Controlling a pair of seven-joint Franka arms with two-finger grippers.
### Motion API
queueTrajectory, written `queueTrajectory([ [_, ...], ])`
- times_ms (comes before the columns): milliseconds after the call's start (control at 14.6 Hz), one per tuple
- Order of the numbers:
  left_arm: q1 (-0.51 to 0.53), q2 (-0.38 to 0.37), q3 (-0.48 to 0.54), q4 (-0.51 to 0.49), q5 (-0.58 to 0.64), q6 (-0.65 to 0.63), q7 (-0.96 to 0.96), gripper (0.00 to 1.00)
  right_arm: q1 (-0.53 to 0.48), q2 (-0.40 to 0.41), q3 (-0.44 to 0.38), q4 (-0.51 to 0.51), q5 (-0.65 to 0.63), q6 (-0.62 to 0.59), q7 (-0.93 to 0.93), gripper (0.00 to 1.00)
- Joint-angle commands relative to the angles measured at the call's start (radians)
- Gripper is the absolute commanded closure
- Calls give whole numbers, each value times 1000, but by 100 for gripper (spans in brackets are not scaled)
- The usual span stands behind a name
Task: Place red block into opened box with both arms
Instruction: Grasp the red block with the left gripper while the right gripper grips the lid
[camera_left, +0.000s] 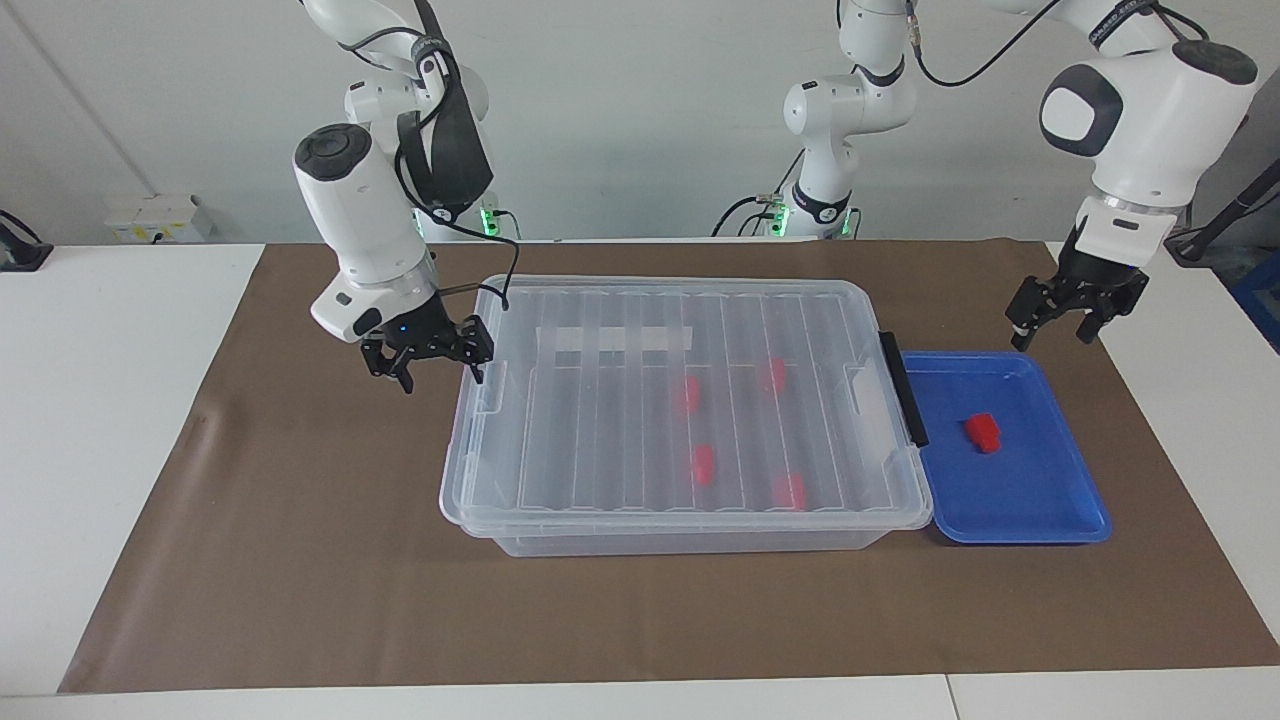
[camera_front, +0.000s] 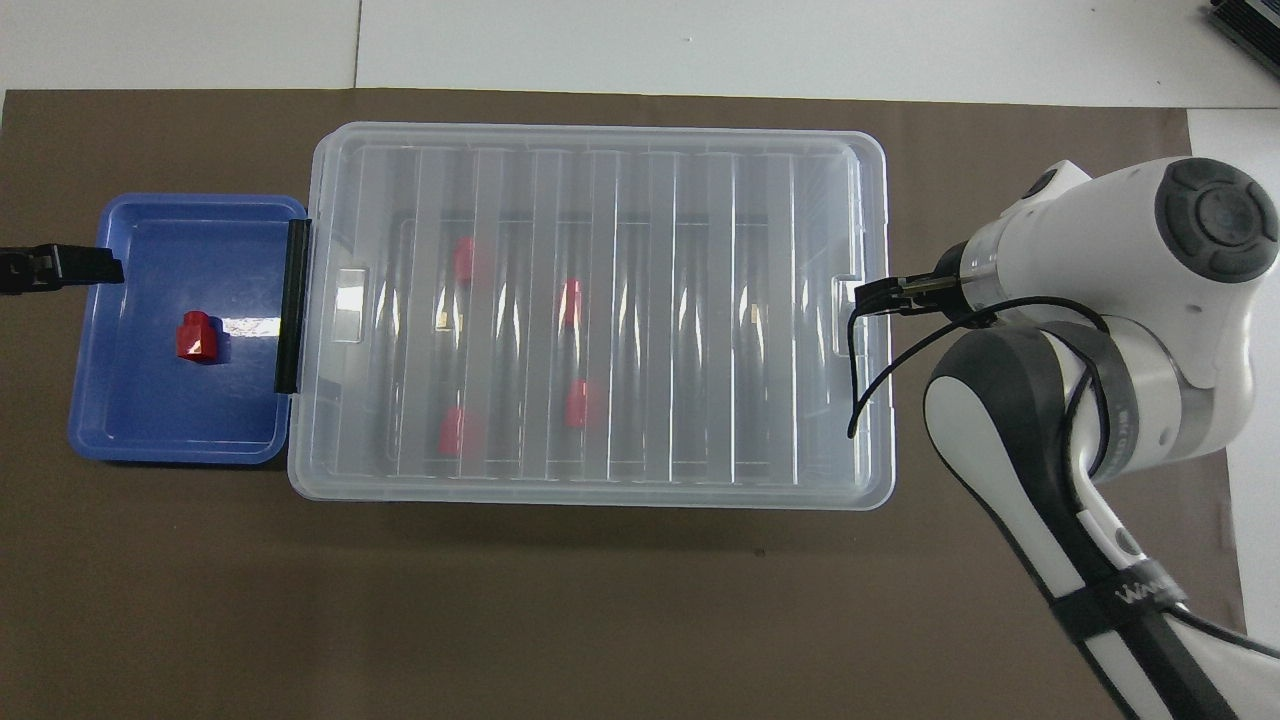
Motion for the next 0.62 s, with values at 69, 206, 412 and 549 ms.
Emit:
queueTrajectory([
  [69, 52, 63, -7, -98, -3, 194, 66, 2, -2, 6, 0, -25, 1, 37, 4, 0],
  [206, 78, 79, -7, -176, -3, 307, 65, 5, -2, 10, -1, -26, -17, 48, 6, 0],
  [412, 79, 141, -7, -274, -3, 456, 51, 5, -2, 15, -1, -26, -96, 49, 21, 0],
  [549, 79, 204, -7, -279, -5, 499, 28, 5, -2, 17, -1, -26, -119, 54, 37, 0],
])
